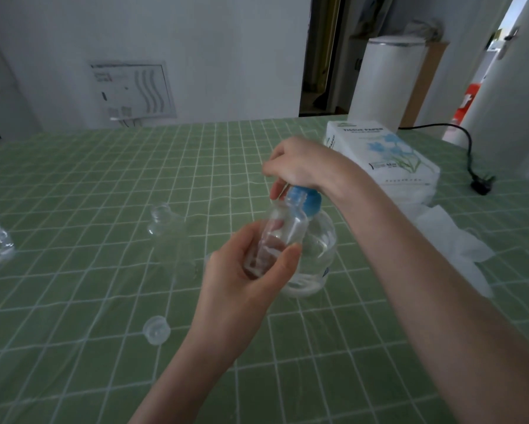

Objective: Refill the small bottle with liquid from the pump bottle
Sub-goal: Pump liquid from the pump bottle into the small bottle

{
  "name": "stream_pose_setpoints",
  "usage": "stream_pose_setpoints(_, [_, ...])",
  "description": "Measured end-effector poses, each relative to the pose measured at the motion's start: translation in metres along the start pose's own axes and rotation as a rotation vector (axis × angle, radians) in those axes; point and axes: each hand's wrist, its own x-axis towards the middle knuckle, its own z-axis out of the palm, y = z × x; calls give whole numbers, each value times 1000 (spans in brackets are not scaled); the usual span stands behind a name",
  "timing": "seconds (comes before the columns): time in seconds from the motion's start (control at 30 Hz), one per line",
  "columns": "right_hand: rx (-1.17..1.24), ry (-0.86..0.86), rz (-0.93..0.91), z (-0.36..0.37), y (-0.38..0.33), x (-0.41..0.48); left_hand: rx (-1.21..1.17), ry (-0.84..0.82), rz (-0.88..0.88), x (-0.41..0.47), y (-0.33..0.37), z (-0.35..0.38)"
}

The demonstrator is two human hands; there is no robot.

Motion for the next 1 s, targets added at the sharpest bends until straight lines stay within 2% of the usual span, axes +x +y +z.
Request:
stream_pose_setpoints(0.2, [-7,81,-56,-11,-5,0,-36,-12,28,2,0,1])
stream_pose_setpoints(0.57, [17,-1,-9,0,1,-1,9,-8,7,0,-1,0])
stream_pose_setpoints(0.83, [-2,80,-67,-10,-6,0,-7,8,39,2,-1,2])
stream_pose_setpoints(1.0, [-9,11,-48,-8,-5,0,10,1,51,2,-1,2])
